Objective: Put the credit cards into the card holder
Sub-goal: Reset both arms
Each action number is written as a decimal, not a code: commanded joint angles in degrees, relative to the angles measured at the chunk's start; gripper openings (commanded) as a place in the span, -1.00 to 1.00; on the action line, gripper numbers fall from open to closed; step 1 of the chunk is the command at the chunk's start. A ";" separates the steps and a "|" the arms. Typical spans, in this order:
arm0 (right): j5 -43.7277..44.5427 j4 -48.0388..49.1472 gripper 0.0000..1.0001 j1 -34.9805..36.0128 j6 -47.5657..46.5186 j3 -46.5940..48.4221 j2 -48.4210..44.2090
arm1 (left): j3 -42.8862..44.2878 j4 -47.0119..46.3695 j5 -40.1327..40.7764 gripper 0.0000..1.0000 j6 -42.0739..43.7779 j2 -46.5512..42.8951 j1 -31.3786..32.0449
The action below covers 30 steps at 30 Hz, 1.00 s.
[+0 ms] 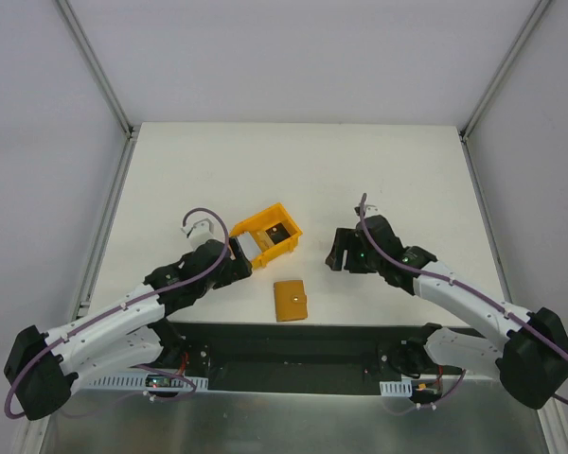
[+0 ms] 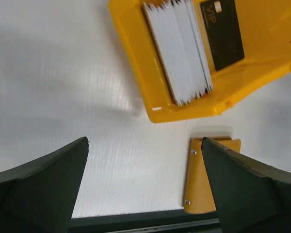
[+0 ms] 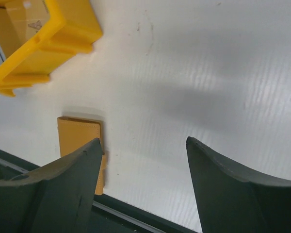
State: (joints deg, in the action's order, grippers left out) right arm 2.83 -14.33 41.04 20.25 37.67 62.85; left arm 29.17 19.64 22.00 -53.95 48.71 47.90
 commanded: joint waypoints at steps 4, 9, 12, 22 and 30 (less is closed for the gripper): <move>2.09 -4.91 0.56 -8.15 -3.46 -0.05 -4.31 | -3.15 4.26 -5.47 0.98 0.60 -4.67 -12.11; 2.61 -9.13 0.62 -18.43 -6.79 1.26 -7.30 | -1.23 6.11 -6.71 0.98 5.08 -8.36 -23.09; 3.68 -10.63 0.65 -25.10 -9.34 2.23 -8.27 | 1.15 5.50 -7.75 0.98 8.76 -6.71 -30.39; 19.04 0.33 0.84 -32.34 -26.04 -0.83 -7.48 | 16.44 5.85 -7.32 0.98 17.30 8.85 -34.63; 24.24 13.36 0.93 -32.42 -26.67 -9.11 -8.45 | 17.50 5.41 -6.27 0.98 18.88 10.09 -34.63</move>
State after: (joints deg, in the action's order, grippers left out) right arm 21.54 -8.69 8.82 -3.55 30.02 55.07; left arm 44.86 24.56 14.92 -38.02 58.89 13.45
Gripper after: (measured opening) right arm 0.967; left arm 0.990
